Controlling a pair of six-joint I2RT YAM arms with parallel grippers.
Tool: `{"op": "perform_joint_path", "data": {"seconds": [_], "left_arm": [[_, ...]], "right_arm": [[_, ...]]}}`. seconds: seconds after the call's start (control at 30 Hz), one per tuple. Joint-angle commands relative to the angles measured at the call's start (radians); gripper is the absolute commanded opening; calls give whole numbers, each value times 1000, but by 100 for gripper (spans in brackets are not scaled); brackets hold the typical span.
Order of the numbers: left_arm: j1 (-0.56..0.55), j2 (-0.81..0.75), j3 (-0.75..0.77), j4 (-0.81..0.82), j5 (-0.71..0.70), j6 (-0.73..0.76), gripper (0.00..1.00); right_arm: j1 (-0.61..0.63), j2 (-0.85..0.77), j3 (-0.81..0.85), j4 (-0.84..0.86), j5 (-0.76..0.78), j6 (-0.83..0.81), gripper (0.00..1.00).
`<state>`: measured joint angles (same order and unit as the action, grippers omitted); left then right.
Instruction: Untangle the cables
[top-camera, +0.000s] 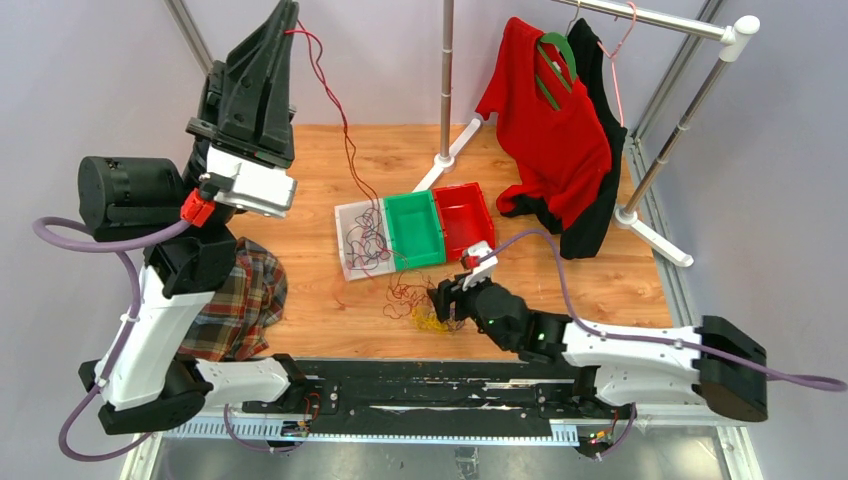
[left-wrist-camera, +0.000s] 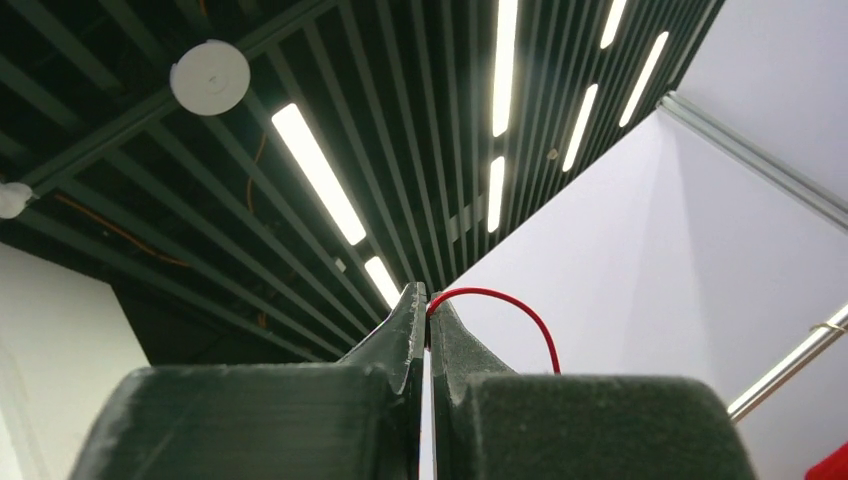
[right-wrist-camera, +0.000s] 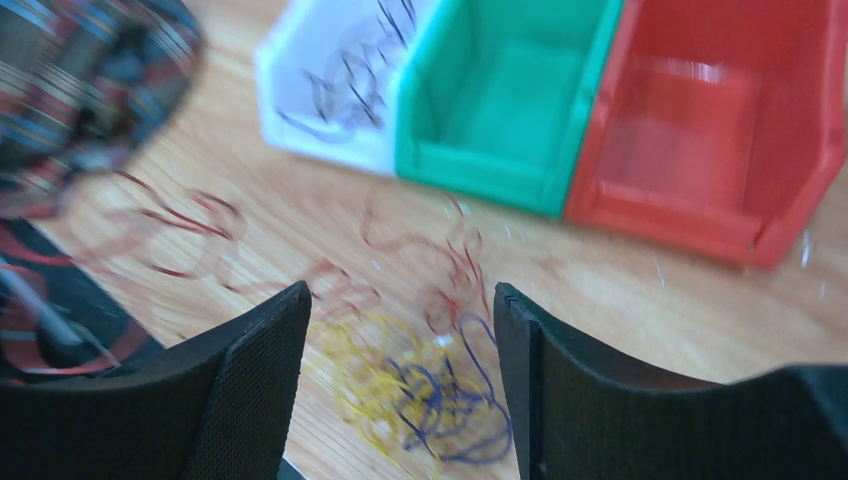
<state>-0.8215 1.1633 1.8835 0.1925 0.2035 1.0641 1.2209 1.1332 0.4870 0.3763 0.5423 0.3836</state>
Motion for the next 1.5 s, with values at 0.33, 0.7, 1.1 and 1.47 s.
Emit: {"op": "perform_joint_path", "data": {"seconds": [0.33,0.7,1.1,1.47], "left_arm": [[-5,-5,-17,19,89,36,0],[-5,4,4,19,107,53,0],[-5,51,149,22,126,133,0],[-5,133,313,21,122,210,0]], "right_arm": [[36,-81,264,55,-351,-312,68],[23,154,354,151,-284,-305,63],[-3,419,217,220,-180,-166,40],[-2,493,79,258,-157,8,49]]}}
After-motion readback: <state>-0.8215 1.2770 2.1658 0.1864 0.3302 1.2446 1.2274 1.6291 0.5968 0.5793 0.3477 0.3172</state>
